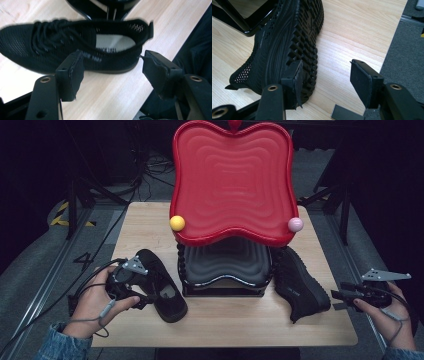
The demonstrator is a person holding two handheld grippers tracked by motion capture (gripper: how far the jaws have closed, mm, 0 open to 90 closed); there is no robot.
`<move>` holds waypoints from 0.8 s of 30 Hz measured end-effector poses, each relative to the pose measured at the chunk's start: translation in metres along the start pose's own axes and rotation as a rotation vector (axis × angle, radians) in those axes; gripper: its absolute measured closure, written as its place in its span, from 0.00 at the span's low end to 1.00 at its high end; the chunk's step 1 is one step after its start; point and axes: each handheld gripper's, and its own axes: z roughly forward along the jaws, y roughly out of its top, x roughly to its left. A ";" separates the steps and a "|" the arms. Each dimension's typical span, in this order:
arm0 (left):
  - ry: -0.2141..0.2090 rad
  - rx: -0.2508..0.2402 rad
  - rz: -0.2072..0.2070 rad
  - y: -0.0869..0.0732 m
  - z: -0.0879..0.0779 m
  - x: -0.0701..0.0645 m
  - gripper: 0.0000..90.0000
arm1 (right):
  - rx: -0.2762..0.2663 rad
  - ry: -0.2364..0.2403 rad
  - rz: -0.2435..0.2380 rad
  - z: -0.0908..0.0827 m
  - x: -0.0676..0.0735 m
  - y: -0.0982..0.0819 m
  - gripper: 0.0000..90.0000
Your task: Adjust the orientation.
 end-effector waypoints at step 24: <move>-0.134 0.160 0.044 0.038 0.068 -0.016 0.45 | -0.017 0.022 0.009 0.005 0.001 -0.004 0.46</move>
